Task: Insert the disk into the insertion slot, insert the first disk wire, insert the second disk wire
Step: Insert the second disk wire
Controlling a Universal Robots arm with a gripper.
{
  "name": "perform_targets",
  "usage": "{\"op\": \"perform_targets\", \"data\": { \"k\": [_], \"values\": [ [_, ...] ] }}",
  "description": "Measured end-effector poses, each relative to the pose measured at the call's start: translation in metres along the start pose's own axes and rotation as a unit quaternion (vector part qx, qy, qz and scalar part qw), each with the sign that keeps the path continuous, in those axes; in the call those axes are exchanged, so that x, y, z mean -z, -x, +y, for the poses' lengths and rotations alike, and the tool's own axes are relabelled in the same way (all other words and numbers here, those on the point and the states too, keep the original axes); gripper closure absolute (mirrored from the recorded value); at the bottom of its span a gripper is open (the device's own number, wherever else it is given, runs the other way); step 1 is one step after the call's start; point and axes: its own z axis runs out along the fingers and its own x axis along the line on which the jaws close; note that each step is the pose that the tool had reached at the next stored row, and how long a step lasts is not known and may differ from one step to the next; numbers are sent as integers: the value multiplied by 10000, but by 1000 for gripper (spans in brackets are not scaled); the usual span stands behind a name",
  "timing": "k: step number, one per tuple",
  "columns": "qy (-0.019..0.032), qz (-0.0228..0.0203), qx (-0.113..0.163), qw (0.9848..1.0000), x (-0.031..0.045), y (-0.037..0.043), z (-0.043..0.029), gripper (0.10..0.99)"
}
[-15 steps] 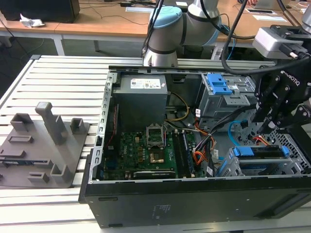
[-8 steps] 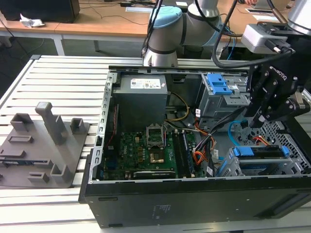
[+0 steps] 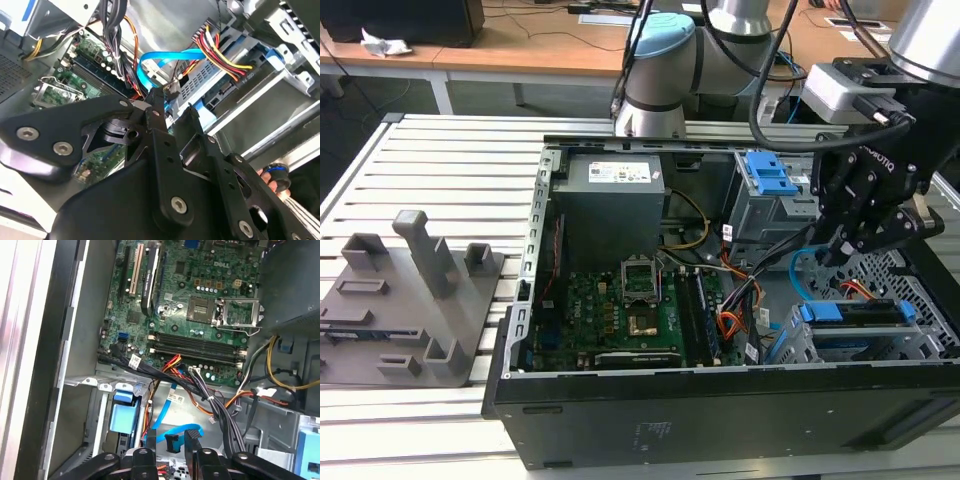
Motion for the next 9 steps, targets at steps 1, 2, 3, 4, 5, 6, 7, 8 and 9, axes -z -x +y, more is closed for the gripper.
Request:
{"op": "perform_targets", "data": {
  "k": [1,2,3,4,5,6,7,8,9],
  "values": [
    [0,10,42,10000,-19,4,10,725],
    [3,35,82,10000,-33,6,11,725],
    [11,83,123,9999,-41,6,11,725],
    [16,123,163,9998,-54,7,11,725],
    [21,149,174,9997,-59,7,10,725],
    [21,151,175,9997,-58,7,10,725],
    [21,154,175,9997,-59,7,11,725],
    [21,155,175,9997,-59,7,11,725],
    [22,155,175,9997,-59,7,11,741]
  ]
}}
